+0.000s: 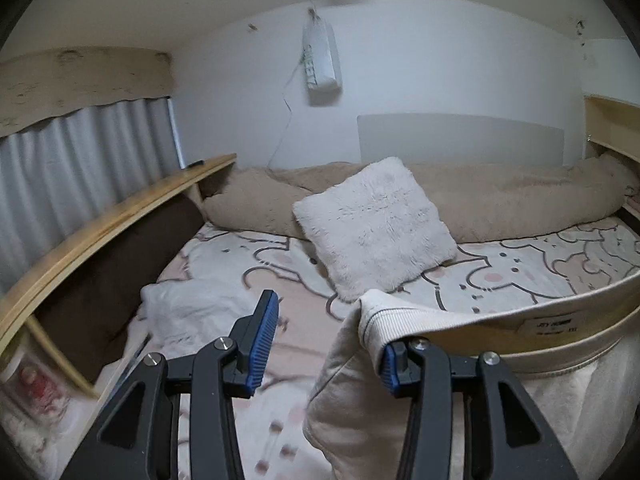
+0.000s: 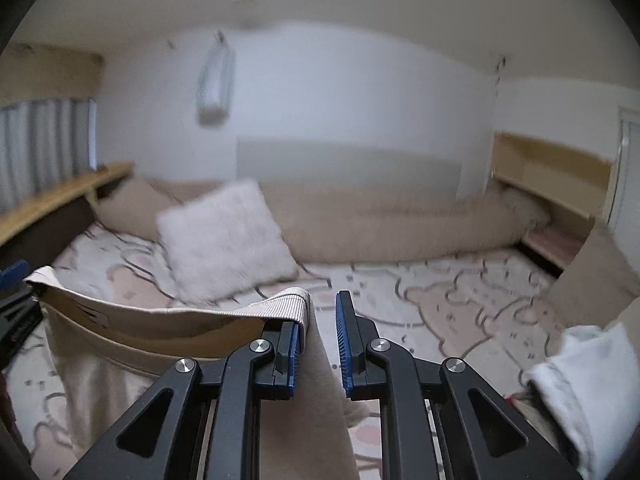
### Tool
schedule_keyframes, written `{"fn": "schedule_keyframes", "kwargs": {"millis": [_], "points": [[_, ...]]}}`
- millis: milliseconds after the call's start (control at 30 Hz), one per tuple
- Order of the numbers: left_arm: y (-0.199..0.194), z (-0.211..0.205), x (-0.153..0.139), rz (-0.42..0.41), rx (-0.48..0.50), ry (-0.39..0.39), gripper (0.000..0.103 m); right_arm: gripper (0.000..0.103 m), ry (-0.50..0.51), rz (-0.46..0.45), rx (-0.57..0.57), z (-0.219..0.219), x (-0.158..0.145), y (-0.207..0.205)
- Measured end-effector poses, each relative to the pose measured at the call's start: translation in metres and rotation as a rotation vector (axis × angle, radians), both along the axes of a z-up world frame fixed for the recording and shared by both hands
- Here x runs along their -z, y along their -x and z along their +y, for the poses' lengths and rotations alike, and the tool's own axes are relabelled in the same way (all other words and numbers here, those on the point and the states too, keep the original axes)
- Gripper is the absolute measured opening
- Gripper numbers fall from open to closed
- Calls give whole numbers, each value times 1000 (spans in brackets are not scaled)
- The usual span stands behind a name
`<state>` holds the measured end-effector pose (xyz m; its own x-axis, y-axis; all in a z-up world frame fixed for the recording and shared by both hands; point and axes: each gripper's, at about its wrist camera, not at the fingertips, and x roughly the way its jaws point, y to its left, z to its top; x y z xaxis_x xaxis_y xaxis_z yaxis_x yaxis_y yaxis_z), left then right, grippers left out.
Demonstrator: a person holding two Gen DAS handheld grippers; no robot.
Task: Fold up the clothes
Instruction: 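Lay the garment flat on the bed and open both tools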
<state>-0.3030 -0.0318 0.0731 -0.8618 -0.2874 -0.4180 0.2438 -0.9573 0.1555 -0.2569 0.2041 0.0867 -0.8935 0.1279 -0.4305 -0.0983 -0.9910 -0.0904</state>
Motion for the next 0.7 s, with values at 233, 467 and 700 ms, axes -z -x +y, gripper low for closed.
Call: {"fn": "schedule_keyframes", "kwargs": {"millis": [233,467,700], "points": [[119,-8,48,-103,68,74,46,14,-36,-110,76,-3,57,134],[193,-29,191,-496,163,-73,46,14,43,-497,32,-10,187,208],[189,-35,238,-703,291,-183,60,91,165,-688,-13,-22,271,236]]}}
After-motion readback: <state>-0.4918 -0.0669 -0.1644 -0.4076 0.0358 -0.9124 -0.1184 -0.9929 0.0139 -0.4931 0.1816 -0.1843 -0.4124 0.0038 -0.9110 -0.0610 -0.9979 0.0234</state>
